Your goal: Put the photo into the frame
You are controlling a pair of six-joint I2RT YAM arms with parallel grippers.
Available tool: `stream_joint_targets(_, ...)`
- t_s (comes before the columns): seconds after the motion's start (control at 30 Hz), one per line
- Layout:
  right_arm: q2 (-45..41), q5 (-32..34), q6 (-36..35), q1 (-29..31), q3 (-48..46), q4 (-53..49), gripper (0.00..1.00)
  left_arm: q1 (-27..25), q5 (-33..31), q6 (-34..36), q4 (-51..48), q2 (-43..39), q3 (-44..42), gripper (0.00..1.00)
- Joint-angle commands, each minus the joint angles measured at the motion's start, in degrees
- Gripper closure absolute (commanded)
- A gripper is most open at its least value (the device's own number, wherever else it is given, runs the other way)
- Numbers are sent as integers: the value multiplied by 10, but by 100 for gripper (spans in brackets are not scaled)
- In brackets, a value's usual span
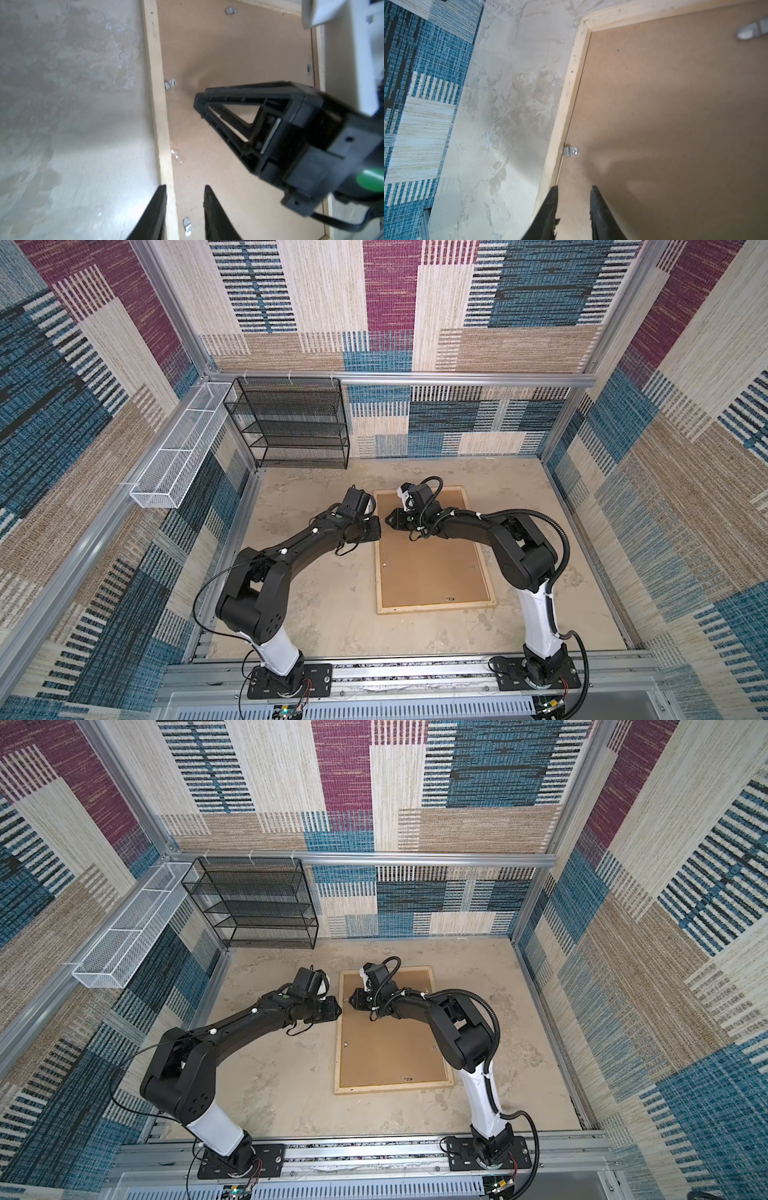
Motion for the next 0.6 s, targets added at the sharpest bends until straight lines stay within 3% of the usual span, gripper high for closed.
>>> stream_joint_targets(0.0, -30, 15, -10, 1, -24, 9, 70, -15, -32, -31, -23, -54, -55, 67)
stream_joint_targets(0.13, -54, 9, -17, 1, -49, 3, 77, -62, -59, -69, -12, -123, -128, 67)
stream_joint_targets(0.2, -67, -2, -23, 1, -67, -2, 90, -86, -76, -83, -11, -148, -151, 67)
stream_joint_targets(0.27, -78, -10, -28, 2, -89, -8, 96, -97, -79, -97, -7, -160, -168, 68)
stream_joint_targets(0.57, -125, -36, -33, 19, -181, -5, 100, -115, -84, -92, -5, -122, -165, 69)
